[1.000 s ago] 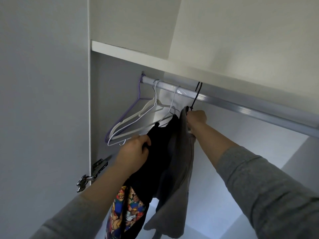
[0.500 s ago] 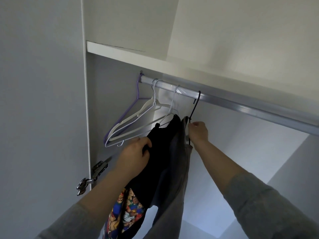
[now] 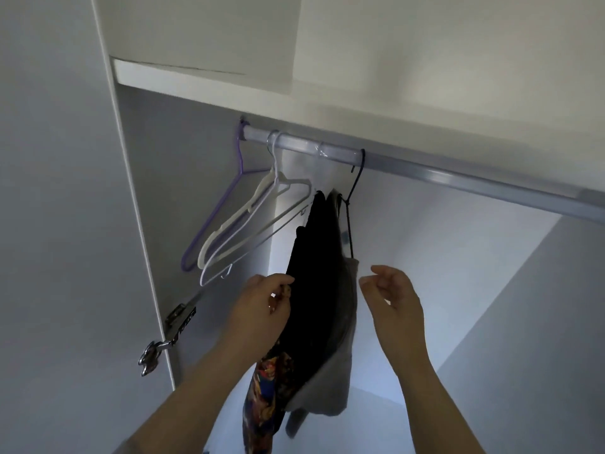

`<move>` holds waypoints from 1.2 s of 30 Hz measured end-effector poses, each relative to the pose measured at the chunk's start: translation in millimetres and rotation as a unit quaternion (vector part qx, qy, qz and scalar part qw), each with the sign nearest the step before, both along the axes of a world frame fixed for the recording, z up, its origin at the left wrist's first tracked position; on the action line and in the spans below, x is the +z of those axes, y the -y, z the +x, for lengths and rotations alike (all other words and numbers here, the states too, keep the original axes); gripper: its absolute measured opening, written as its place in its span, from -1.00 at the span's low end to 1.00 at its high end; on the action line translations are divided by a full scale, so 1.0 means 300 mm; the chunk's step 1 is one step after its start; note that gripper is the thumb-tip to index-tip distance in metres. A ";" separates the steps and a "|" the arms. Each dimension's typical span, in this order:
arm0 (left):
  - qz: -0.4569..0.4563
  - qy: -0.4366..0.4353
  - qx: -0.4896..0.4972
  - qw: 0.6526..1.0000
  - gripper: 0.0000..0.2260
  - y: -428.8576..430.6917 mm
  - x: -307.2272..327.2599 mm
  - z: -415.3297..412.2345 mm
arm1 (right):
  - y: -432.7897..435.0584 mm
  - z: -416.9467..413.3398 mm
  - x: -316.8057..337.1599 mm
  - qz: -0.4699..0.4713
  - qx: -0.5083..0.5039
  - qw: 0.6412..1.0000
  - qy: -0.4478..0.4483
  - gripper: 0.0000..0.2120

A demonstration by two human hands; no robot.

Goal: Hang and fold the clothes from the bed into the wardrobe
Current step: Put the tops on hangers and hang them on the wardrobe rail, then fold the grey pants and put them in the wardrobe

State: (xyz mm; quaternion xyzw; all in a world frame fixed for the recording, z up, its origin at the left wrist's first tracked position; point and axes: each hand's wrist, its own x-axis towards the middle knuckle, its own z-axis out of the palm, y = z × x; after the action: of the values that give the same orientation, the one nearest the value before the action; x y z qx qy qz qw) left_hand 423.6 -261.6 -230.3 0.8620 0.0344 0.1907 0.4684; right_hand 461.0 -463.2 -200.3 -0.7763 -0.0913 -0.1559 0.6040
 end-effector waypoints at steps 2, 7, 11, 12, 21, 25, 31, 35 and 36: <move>-0.024 -0.010 -0.008 1.000 -0.75 0.026 -0.020 -0.019 | 0.028 -0.037 -0.039 -0.016 -0.012 1.000 -0.021 -0.83; -0.074 -0.008 -0.015 0.997 -0.80 0.154 -0.044 -0.079 | 0.132 -0.152 -0.096 -0.016 -0.077 0.994 -0.076 -0.82; -0.105 -0.010 -0.096 0.990 -0.83 0.310 -0.014 -0.138 | 0.262 -0.265 -0.103 -0.011 -0.140 0.986 -0.089 -0.81; -0.119 -0.011 -0.117 0.986 -0.83 0.352 -0.003 -0.150 | 0.298 -0.292 -0.098 0.000 -0.154 0.984 -0.090 -0.82; -0.208 -0.022 -0.278 0.938 -0.82 0.775 0.087 -0.279 | 0.683 -0.604 -0.009 0.011 -0.269 0.962 -0.049 -0.84; -0.204 -0.029 -0.363 0.909 -0.82 0.942 0.116 -0.355 | 0.801 -0.771 0.034 0.031 -0.338 0.940 -0.028 -0.83; -0.226 -0.023 -0.502 0.834 -0.79 1.121 0.199 -0.442 | 0.857 -1.008 0.125 0.039 -0.461 0.886 0.032 -0.81; -0.222 -0.024 -0.609 0.761 -0.79 1.179 0.222 -0.499 | 0.815 -1.168 0.152 0.022 -0.574 0.816 0.063 -0.81; -0.225 -0.028 -0.628 0.744 -0.79 1.188 0.222 -0.514 | 0.796 -1.202 0.151 0.022 -0.600 0.797 0.069 -0.81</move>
State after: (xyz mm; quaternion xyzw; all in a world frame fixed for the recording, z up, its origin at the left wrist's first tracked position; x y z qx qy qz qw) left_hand 269.4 -617.9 -163.6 0.5630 -0.4603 -0.1841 0.6613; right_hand 100.5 -701.9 -154.9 -0.6495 0.3547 -0.5418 0.3985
